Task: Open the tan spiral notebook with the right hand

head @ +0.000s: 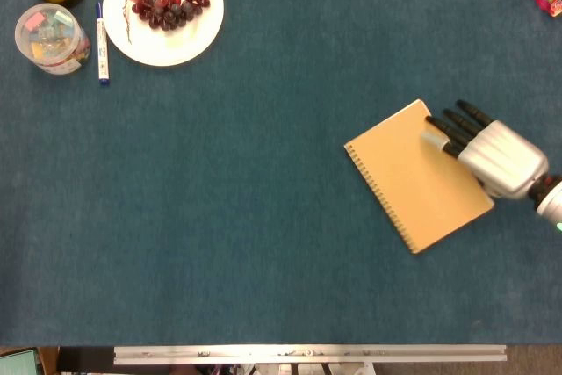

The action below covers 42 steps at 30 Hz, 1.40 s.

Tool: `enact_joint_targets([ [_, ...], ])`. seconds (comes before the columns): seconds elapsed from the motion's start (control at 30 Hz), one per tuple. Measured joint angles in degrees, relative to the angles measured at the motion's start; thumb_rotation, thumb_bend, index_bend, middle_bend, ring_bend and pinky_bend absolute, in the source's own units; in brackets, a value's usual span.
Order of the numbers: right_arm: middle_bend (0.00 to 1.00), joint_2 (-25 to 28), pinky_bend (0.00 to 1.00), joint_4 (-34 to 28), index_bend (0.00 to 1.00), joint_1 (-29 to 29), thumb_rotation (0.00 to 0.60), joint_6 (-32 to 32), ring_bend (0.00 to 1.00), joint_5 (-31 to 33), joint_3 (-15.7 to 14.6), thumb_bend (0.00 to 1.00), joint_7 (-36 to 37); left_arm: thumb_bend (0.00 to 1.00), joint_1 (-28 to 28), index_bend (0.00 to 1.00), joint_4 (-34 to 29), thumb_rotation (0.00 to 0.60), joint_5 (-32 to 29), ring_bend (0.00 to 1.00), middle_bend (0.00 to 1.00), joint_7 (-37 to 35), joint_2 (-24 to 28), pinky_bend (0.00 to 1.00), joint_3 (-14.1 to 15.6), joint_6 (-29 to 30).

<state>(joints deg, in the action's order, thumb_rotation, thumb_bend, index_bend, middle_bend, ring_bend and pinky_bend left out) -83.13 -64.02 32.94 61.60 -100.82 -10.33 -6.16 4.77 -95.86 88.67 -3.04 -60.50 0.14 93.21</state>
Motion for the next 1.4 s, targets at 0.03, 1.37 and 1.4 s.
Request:
enact_joint_targets([
  [0.03, 0.0, 0.0, 0.01, -0.6, 0.0, 0.1, 0.6, 0.4, 0.0, -0.6, -0.2, 0.0, 0.3, 0.41, 0.0, 0.19, 0.1, 0.6, 0.0, 0.12, 0.15, 0.0, 0.0, 0.06, 0.0, 0.0],
  [1.37, 0.26, 3.4, 0.01, -12.9, 0.27, 6.4, 0.6, -2.5, 0.02, -2.4, 2.1, 0.07, 4.6, 0.41, 0.3, 0.19, -0.8, 0.6, 0.5, 0.12, 0.15, 1.0, 0.2, 0.06, 0.2, 0.5],
  [1.4, 0.26, 3.1, 0.01, -11.9, 0.28, 6.0, 0.6, -1.6, 0.02, -3.0, 1.6, 0.07, 4.7, 0.41, 0.3, 0.19, -0.9, 0.6, 0.6, 0.12, 0.15, 1.0, 0.2, 0.06, 0.3, 0.4],
])
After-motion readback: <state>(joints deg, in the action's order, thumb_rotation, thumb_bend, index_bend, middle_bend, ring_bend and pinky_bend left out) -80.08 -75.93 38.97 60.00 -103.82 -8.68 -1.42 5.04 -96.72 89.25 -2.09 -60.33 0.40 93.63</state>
